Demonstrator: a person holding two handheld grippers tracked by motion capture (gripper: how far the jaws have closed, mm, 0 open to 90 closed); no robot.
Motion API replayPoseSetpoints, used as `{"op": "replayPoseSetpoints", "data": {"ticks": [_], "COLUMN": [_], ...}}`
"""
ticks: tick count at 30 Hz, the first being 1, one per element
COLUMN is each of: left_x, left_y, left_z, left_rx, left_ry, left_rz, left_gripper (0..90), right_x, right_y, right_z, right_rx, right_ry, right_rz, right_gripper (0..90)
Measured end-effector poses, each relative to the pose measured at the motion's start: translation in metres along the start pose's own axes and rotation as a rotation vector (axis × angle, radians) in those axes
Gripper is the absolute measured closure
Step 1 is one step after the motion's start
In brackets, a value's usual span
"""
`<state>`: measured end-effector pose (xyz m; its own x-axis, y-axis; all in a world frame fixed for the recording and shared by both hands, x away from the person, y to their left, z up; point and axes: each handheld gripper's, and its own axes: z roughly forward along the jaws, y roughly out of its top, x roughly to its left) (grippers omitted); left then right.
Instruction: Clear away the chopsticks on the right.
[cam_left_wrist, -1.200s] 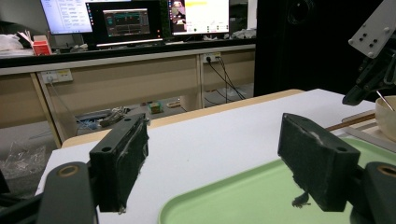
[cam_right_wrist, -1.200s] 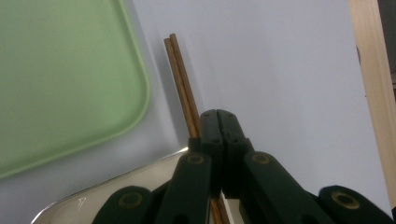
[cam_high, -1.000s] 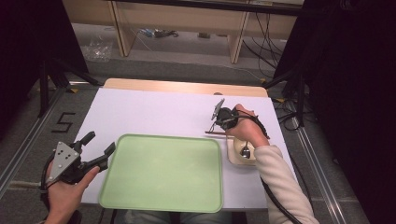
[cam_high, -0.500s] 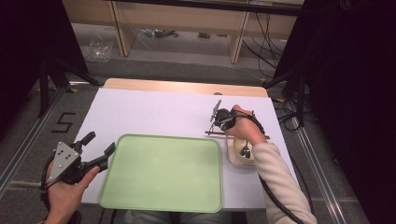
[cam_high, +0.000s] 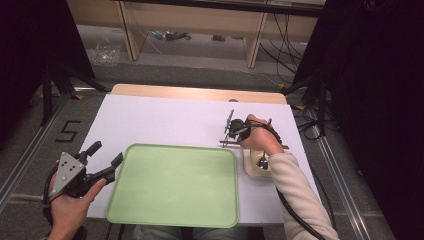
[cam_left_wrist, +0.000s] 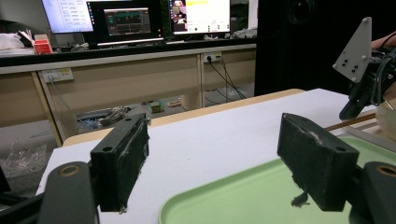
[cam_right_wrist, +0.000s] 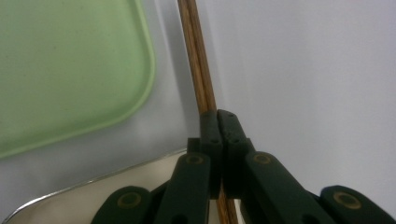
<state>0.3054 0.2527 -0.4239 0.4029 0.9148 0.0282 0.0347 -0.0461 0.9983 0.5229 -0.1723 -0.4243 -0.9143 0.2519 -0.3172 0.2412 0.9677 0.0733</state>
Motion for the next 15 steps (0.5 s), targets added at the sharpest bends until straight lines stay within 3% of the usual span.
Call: {"op": "replayPoseSetpoints", "data": {"ticks": [4,5,9,15], "left_x": [0.0005,0.0005,0.0004,0.0002], "left_y": [0.0001,0.0001,0.0002,-0.0001], "left_z": [-0.0002,-0.0002,-0.0005,-0.0005], "left_rx": [0.002,0.001,0.004,0.003], "left_ry": [0.001,0.001,0.003,0.004], "left_rz": [0.007,0.006,0.006,0.001], "left_gripper": [24.5,24.6,24.6,24.5], "right_x": [-0.0012,-0.0037,-0.0021,-0.0049], "right_y": [-0.0012,-0.0020,-0.0017,-0.0029], "right_z": [0.0035,0.0057,0.0059,0.0094], "right_rx": [0.009,0.012,0.028,0.024], "right_ry": [-0.002,-0.001,0.012,0.020], "right_rz": [0.004,-0.027,0.005,-0.019], "right_gripper": [90.0,90.0,90.0,90.0]}}
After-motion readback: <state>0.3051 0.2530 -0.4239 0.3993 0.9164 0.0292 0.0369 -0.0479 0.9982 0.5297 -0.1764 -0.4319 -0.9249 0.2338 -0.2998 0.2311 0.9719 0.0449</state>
